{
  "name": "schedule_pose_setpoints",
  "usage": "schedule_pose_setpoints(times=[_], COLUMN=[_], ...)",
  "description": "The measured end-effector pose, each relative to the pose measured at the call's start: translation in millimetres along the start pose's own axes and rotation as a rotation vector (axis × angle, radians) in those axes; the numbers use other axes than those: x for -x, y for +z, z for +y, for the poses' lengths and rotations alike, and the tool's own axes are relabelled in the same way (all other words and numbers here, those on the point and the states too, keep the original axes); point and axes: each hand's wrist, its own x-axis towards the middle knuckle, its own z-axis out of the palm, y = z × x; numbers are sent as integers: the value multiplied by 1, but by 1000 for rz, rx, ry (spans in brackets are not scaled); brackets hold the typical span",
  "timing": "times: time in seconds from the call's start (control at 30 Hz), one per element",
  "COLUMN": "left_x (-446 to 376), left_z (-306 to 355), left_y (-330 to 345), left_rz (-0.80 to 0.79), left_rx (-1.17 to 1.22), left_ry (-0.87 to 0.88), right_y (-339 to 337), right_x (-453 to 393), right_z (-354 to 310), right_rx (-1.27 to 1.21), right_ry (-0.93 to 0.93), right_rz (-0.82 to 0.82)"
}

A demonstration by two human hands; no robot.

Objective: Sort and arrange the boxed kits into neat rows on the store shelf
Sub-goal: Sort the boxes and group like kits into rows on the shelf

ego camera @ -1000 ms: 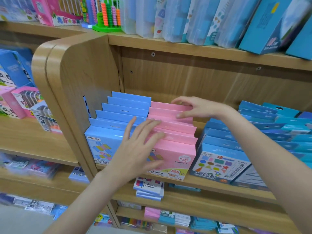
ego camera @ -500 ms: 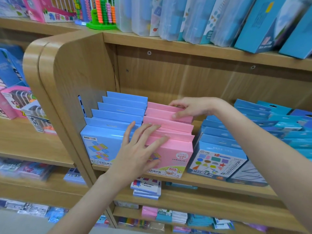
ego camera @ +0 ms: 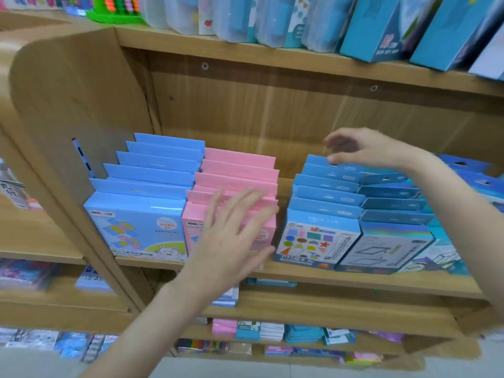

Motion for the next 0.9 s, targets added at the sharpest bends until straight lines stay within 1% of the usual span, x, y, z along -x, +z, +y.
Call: schedule_pose_setpoints(times=[0.1,0.17,0.27,0.37,0.47,0.57,0.77,0.83,0.9], left_x=[-17,-27,-39,-44,-44,-43,-35,-31,-25], left_z=[41,60,78,85,88,92,96,95,92], left_y=[24,43,67,80,85,87,80,76,72], left_rz=[4,7,14,39,67,82,72,57,15], left_rx=[-46,-82,-98,-131,-180,-213,-254,-248,-246], left_ry=[35,19,0,-54,-95,-113,-160,-182,-188], right_y=[-2,-5,-8,-1,2,1,7,11,17], right_x=[-3,-9,-22,-35,-45,-48,-52,-52,-54], right_z=[19,27,35,43,49,47,34,29,22], right_rx=[118,151,190,288,222,164,94,87,130], right_ry=[11,-18,-56,-130,-211,-294,-346,-360,-381], right_rz=[-124,-154,-209,-358,-450,-471,-526,-511,-468])
